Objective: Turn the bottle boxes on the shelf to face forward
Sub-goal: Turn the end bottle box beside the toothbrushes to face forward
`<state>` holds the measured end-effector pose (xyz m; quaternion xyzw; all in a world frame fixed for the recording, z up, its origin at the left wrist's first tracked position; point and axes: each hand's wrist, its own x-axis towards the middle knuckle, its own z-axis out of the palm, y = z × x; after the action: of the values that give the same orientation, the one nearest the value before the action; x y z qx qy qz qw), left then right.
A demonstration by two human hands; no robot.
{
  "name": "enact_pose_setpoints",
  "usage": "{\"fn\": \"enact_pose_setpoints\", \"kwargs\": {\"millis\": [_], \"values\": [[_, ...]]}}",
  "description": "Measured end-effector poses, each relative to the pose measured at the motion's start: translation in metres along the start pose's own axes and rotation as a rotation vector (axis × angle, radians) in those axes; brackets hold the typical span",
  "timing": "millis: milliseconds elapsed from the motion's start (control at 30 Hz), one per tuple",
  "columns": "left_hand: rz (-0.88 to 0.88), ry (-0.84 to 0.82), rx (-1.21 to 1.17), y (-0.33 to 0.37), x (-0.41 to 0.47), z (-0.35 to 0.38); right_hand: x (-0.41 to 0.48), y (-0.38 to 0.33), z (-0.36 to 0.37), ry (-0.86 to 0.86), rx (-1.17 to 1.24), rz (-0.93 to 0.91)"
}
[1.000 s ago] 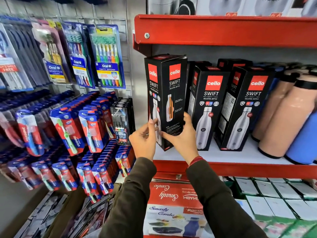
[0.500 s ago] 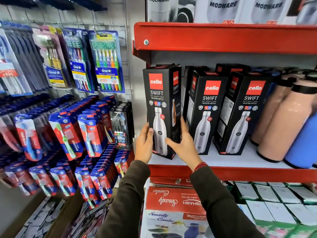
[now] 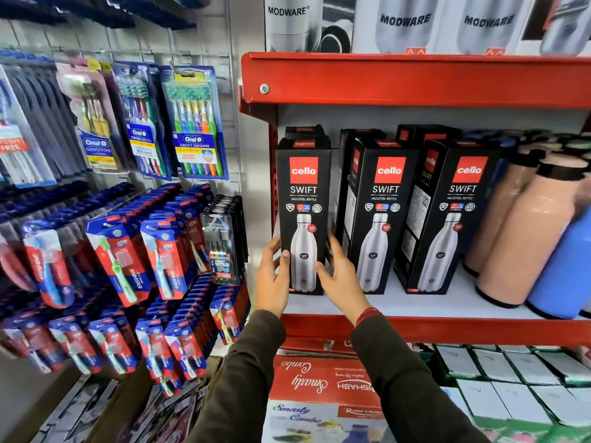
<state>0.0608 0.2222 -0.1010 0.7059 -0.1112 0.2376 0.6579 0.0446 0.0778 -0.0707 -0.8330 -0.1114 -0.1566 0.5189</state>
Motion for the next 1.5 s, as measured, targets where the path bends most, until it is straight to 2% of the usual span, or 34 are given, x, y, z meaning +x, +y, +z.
{"fn": "enact_pose_setpoints", "kwargs": {"millis": [400, 1267, 1433, 1500], "values": [[-0.042, 0.032, -0.022, 0.013, -0.006, 0.002, -0.002, 0.008, 0.004, 0.087, 0.047, 0.033], [-0.043, 0.08, -0.02, 0.037, -0.066, -0.011, -0.061, -0.004, -0.006, 0.114, 0.111, -0.008], [-0.057, 0.131, 0.01, 0.04, -0.07, -0.003, -0.064, -0.004, -0.013, 0.109, 0.131, -0.007], [-0.022, 0.203, 0.081, 0.041, -0.076, 0.007, -0.066, -0.003, -0.018, 0.121, 0.133, -0.002]]}}
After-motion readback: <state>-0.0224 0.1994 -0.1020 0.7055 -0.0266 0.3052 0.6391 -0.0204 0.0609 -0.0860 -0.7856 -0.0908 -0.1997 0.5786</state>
